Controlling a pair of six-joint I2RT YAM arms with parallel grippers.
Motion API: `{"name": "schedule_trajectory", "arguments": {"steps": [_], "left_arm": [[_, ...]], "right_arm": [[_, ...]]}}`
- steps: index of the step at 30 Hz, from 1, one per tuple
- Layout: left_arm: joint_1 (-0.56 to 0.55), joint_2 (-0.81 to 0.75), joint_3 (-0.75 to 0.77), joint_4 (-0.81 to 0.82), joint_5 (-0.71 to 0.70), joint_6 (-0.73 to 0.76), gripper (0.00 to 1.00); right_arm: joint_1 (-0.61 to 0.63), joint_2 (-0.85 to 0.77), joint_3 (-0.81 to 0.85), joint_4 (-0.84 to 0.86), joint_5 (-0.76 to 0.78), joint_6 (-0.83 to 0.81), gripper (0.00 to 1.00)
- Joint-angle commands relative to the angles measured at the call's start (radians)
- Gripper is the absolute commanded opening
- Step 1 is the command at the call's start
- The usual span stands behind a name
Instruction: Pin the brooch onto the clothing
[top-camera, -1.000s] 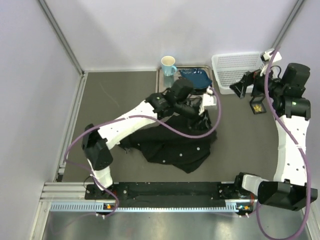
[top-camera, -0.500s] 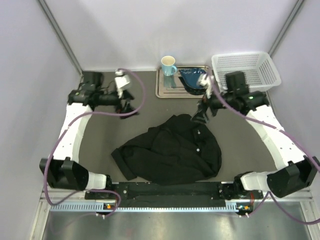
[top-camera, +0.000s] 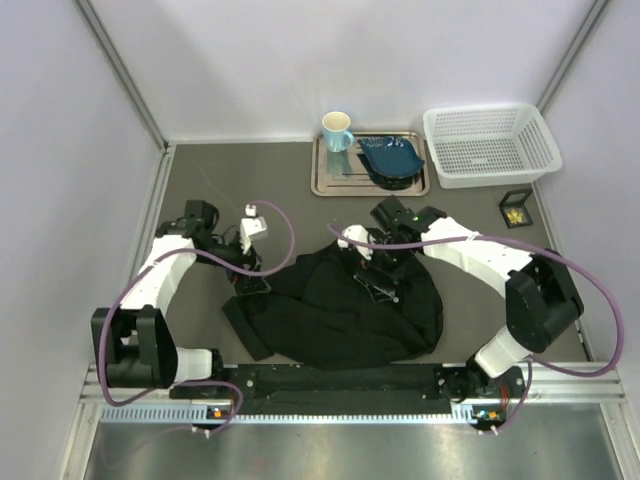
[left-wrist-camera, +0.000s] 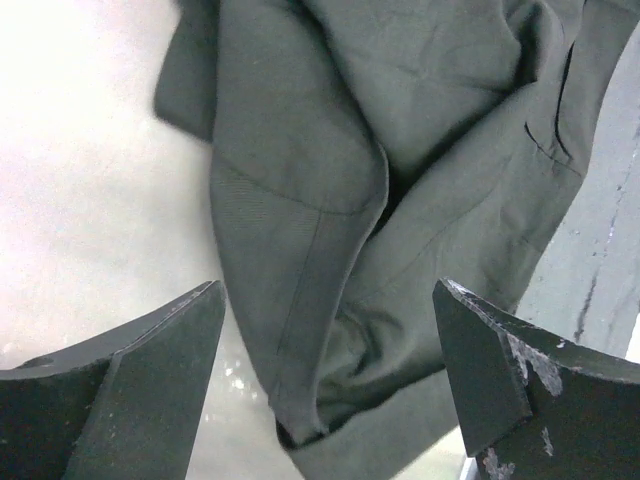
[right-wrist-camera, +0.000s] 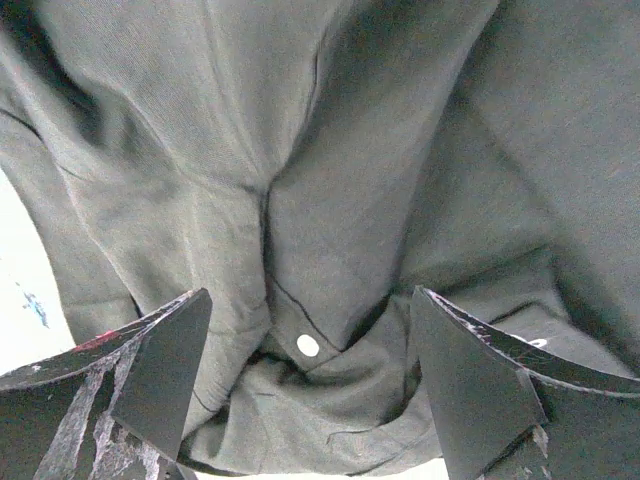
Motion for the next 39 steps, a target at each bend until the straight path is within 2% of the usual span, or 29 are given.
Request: {"name": "schedule_trajectory", "arguments": {"steps": [1,4,7,10,11,12,13,14,15,17,19,24,28,31,32,34,35,36,38,39], "left_arm": [[-0.162,-0.009,-0.045,0.203,-0.074,-0.046,0.89],[-0.236,0.028,-0.082,0.236,-0.135,-0.038,0.88],[-0.252,0.072,-0.094,0.285,-0.171,-0.063,0.81],[-0.252,0.115,-0.073,0.277,-0.189,-0.057,0.65],[-0.252,0.124,-0.061,0.27,-0.191,-0.049,0.59],[-0.252,0.138,-0.055,0.266,-0.201,-0.051,0.43],[-0.25,0.143,-0.05,0.269,-0.21,-0.057,0.37],[-0.249,0.147,-0.039,0.27,-0.217,-0.06,0.31],[-0.246,0.151,-0.032,0.27,-0.22,-0.072,0.19],[-0.226,0.157,0.005,0.276,-0.244,-0.121,0.06],[-0.165,0.16,0.031,0.294,-0.217,-0.208,0.0],[0.055,0.149,0.103,0.322,-0.206,-0.411,0.0],[0.106,0.138,0.1,0.244,-0.266,-0.437,0.0],[0.107,0.135,0.071,0.158,-0.264,-0.425,0.0],[0.106,0.132,0.048,0.144,-0.249,-0.428,0.0],[0.084,0.118,0.039,0.128,-0.233,-0.431,0.02],[0.083,0.115,0.039,0.131,-0.224,-0.436,0.06],[0.077,0.109,0.04,0.131,-0.211,-0.436,0.11],[0.069,0.112,0.045,0.131,-0.21,-0.446,0.14],[0.069,0.126,0.048,0.131,-0.212,-0.454,0.14]], "right_arm": [[-0.008,0.008,-0.076,0.023,0.097,-0.023,0.82],[-0.039,0.041,-0.13,0.044,0.134,-0.029,0.81],[-0.095,0.079,-0.147,0.061,0.152,-0.032,0.79],[-0.143,0.126,-0.141,0.075,0.166,-0.051,0.67],[-0.152,0.142,-0.134,0.076,0.169,-0.061,0.49],[-0.16,0.153,-0.125,0.078,0.172,-0.063,0.39],[-0.171,0.175,-0.101,0.079,0.177,-0.061,0.28],[-0.194,0.185,-0.087,0.079,0.181,-0.061,0.08],[-0.209,0.195,-0.07,0.079,0.186,-0.061,0.0],[-0.255,0.218,-0.012,0.079,0.203,-0.061,0.0],[-0.287,0.235,0.06,0.081,0.23,-0.057,0.0],[-0.402,0.283,0.181,0.093,0.31,-0.058,0.0],[-0.455,0.283,0.198,0.119,0.382,-0.096,0.0],[-0.456,0.251,0.188,0.115,0.353,-0.129,0.0],[-0.455,0.231,0.185,0.104,0.33,-0.139,0.09],[-0.436,0.161,0.166,0.055,0.251,-0.161,0.39],[-0.432,0.131,0.153,0.041,0.22,-0.185,0.66],[-0.424,0.102,0.136,0.038,0.195,-0.193,0.76],[-0.39,0.004,0.068,0.038,0.139,-0.236,0.97],[-0.375,-0.03,0.024,0.038,0.129,-0.251,0.99]]}}
